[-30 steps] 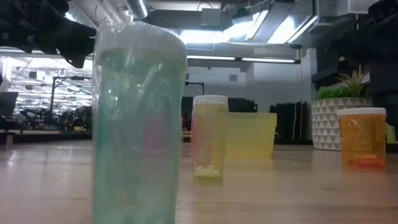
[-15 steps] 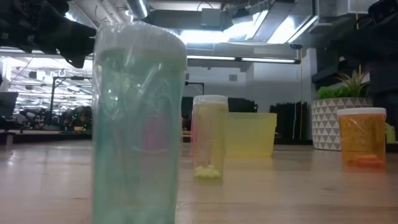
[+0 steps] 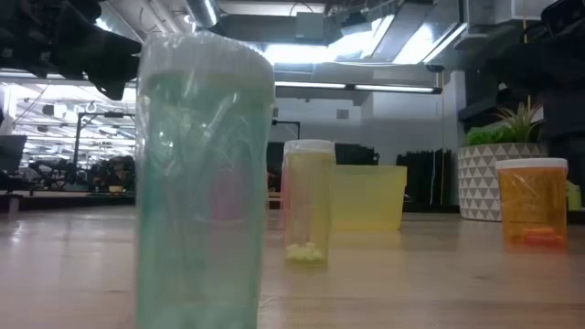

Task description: Pick and place medicine bottles into bin by pill shape (circle, oval)

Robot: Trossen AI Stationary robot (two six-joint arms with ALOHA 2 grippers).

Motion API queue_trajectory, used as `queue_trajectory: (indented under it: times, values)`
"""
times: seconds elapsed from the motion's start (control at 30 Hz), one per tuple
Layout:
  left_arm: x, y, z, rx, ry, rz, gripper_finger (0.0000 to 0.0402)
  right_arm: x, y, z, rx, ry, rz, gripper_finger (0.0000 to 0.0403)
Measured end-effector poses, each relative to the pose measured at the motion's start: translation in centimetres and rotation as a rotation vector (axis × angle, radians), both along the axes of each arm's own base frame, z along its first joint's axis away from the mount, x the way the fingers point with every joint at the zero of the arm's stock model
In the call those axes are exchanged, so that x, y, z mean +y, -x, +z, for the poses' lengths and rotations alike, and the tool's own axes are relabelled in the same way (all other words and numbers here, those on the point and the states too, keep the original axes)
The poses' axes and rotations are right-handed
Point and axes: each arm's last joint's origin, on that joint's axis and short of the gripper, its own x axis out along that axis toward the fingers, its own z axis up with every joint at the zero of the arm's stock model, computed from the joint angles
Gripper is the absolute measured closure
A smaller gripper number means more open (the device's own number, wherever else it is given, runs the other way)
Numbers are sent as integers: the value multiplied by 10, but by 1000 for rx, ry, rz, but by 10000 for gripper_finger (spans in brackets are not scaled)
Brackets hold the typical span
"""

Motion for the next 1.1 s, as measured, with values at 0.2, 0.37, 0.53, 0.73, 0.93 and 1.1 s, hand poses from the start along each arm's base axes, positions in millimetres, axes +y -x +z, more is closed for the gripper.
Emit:
queue_trajectory:
  times: [0.2, 0.37, 0.53, 0.73, 0.93, 1.1]
  values:
    - [0, 0, 0, 0, 0, 0, 223, 0, 0, 0, -2, -1, 0, 268]
    - [0, 0, 0, 0, 0, 0, 223, 0, 0, 3, -25, -10, 0, 268]
    - [0, 0, 0, 0, 0, 0, 223, 0, 0, 6, -60, -24, 0, 268]
    - [0, 0, 0, -1, 1, 0, 223, 0, 1, 11, -104, -43, 1, 268]
    - [0, 0, 7, -71, 26, 9, 223, -2, 1, 16, -146, -124, -60, 268]
    - [1, 1, 16, -163, -23, 31, 223, -6, 2, 19, -174, -199, -162, 268]
